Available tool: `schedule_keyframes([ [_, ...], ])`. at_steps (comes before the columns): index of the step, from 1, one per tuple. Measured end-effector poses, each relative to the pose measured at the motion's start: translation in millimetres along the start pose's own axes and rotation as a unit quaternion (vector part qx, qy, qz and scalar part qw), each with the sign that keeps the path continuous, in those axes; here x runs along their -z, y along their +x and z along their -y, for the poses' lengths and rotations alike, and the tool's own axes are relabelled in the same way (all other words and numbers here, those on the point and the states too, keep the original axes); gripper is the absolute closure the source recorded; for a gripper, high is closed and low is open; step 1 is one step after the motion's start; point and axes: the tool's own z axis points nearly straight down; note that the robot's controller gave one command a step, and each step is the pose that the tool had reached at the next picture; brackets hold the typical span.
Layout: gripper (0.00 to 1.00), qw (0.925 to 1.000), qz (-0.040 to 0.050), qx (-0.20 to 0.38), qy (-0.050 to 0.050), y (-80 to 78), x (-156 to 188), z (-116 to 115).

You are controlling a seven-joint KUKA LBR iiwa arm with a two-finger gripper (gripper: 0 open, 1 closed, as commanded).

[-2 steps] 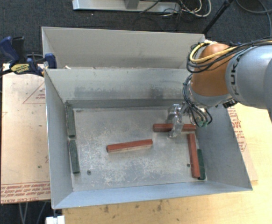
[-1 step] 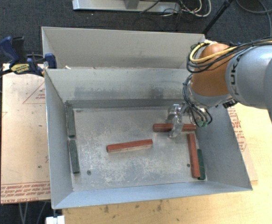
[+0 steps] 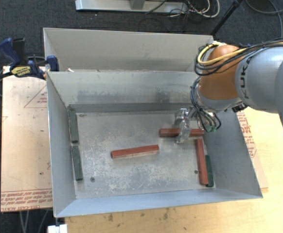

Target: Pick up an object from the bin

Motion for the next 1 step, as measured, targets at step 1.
schedule_keyframes([
  [1,1.00,1.0000,-0.0008,0.000,0.000,0.4,5.6,-0.1],
])
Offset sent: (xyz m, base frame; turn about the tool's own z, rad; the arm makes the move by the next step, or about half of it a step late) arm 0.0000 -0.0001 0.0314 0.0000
